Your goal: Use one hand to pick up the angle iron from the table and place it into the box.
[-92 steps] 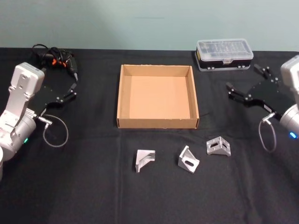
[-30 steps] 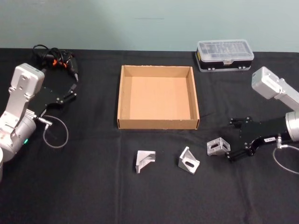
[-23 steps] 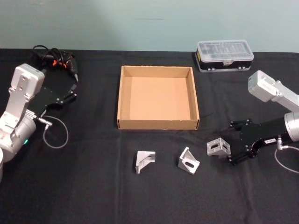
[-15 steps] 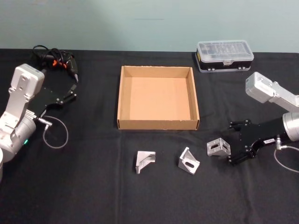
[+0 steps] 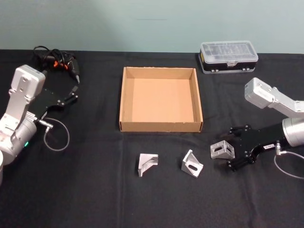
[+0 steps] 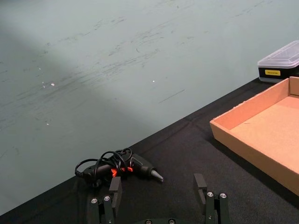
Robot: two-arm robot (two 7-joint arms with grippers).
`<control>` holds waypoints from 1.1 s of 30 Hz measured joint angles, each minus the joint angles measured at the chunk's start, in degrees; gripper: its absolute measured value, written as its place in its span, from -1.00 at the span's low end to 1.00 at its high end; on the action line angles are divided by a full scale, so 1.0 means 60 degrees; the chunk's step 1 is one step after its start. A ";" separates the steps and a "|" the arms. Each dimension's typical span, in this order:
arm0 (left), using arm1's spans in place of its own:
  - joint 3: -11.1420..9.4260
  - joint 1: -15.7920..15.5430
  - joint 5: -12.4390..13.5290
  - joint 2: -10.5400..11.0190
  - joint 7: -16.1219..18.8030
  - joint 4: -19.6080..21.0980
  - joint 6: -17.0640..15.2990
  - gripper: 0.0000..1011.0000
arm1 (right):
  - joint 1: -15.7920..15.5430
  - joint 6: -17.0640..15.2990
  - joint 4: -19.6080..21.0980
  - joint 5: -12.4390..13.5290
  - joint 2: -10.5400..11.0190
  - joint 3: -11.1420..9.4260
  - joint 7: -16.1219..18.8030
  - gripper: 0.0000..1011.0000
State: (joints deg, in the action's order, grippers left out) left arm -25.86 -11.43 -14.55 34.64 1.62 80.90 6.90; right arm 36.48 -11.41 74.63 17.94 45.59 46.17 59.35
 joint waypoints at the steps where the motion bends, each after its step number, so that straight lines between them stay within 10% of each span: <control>1: 0.0001 0.0001 0.0000 0.0001 0.0000 0.0000 0.0000 0.98 | -0.0001 0.0006 -0.0009 -0.0002 -0.0010 0.0000 -0.0024 0.91; 18: 0.0000 0.0001 0.0000 0.0000 0.0001 0.0000 0.0000 0.98 | 0.0006 0.0094 -0.0119 0.0014 -0.0144 -0.0081 -0.0185 -0.07; 33: 0.0000 0.0001 0.0000 0.0000 0.0000 0.0000 0.0000 0.98 | 0.0019 0.0142 -0.0139 0.0197 -0.0193 -0.0141 -0.0141 -0.11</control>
State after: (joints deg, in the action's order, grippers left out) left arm -25.86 -11.43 -14.55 34.64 1.62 80.90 6.91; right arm 36.60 -10.56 73.79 19.13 44.43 45.32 58.51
